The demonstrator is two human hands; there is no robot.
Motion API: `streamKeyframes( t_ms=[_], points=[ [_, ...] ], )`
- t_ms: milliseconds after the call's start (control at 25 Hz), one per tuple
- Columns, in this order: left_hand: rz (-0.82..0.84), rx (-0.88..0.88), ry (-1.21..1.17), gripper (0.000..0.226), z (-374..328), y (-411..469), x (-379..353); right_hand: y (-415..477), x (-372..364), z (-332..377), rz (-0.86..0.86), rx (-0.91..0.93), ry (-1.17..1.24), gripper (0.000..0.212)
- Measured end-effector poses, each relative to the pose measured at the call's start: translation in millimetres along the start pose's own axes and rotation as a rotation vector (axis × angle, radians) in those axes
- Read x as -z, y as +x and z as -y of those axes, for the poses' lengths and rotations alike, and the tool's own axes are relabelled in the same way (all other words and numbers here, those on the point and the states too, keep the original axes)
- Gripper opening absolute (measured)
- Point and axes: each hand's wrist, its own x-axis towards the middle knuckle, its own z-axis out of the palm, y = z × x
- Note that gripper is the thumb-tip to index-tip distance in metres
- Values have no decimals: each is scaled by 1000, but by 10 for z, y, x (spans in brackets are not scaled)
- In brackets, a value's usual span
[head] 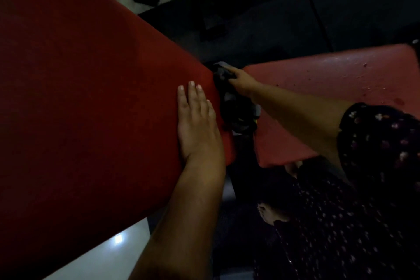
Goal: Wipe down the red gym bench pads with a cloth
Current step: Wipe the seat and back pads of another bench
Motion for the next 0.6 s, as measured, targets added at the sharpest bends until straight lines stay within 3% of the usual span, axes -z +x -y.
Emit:
streamKeyframes(
  t_ms=[160, 400, 600],
  points=[
    [-18, 8, 6, 73, -19, 4, -13, -128, -68, -64, 21, -120, 172, 54],
    [-23, 20, -5, 70, 14, -20, 17, -1129, -108, -454, 365, -180, 210, 61],
    [-152, 81, -336, 61, 99, -260, 132, -1911, -558, -651, 305, -228, 417, 71]
  ],
)
